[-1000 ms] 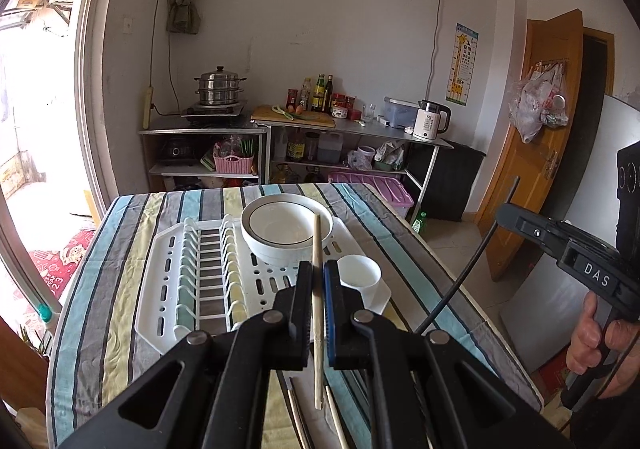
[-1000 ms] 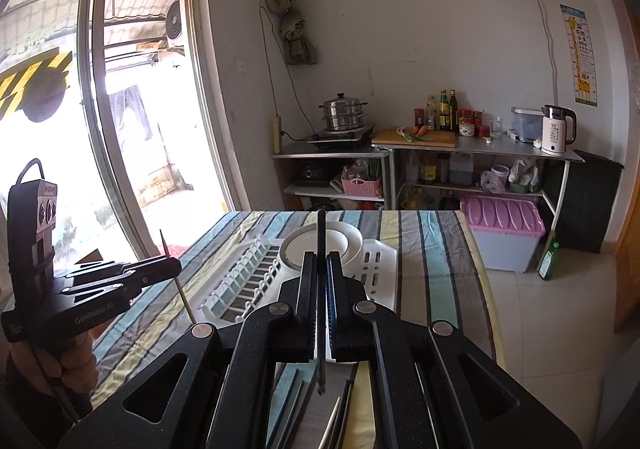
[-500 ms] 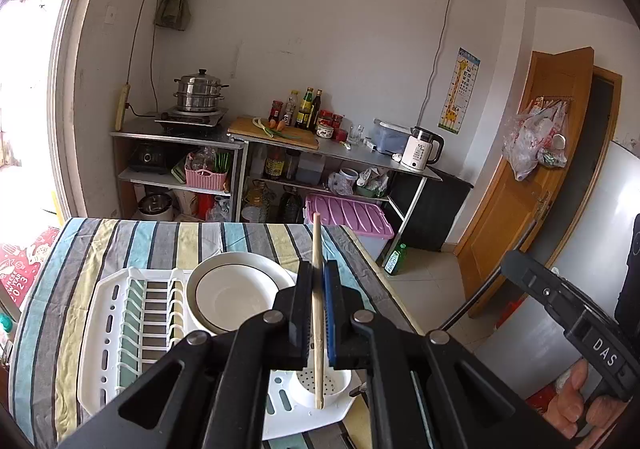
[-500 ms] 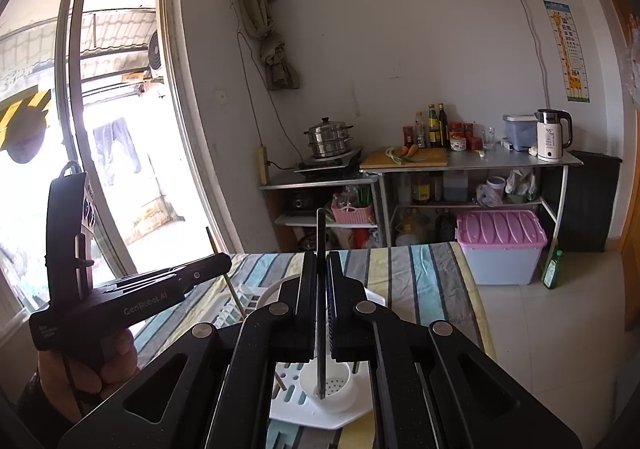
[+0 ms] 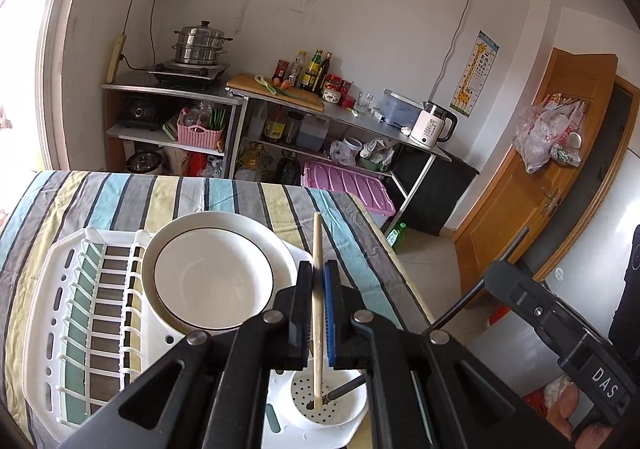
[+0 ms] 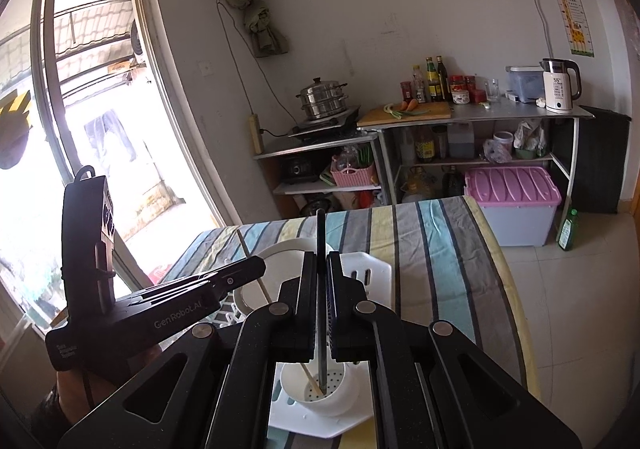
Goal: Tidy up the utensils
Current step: 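Lower both chopsticks into the white cup and open both tools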
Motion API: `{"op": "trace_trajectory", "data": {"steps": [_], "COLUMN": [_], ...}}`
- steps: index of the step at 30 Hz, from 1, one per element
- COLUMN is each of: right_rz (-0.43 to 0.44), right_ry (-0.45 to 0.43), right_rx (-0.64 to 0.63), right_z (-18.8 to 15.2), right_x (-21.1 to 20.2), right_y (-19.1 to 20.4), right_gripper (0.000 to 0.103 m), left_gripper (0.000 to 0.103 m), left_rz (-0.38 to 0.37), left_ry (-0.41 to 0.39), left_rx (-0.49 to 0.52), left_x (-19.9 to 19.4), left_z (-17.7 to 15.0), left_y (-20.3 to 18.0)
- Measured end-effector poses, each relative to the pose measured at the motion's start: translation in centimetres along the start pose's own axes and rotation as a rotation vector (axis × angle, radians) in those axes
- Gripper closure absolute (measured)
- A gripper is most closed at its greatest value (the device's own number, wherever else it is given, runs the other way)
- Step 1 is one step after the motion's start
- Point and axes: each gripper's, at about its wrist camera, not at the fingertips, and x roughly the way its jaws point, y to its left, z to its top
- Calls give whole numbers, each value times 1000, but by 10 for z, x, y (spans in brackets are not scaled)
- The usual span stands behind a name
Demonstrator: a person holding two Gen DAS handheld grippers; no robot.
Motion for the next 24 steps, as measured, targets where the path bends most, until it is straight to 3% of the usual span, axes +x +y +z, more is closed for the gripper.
{"op": "trace_trajectory", "data": {"steps": [14, 17, 21, 24], "right_rz": [-59, -64, -72, -76], "right_ry": [37, 42, 43, 39], "right_rx": [28, 23, 32, 33], "right_z": [-1, -4, -6, -8], "right_x": [-2, -6, -14, -22], "right_y": [-26, -27, -29, -29], "right_gripper": [97, 89, 89, 88], "left_gripper": [96, 95, 83, 81], "left_rz": [57, 70, 83, 89], "left_ry": [42, 41, 36, 34], "left_rx": [-24, -10, 1, 2], "left_x": [6, 0, -10, -17], "left_z": [-16, -19, -24, -28], "left_y": [20, 22, 21, 23]}}
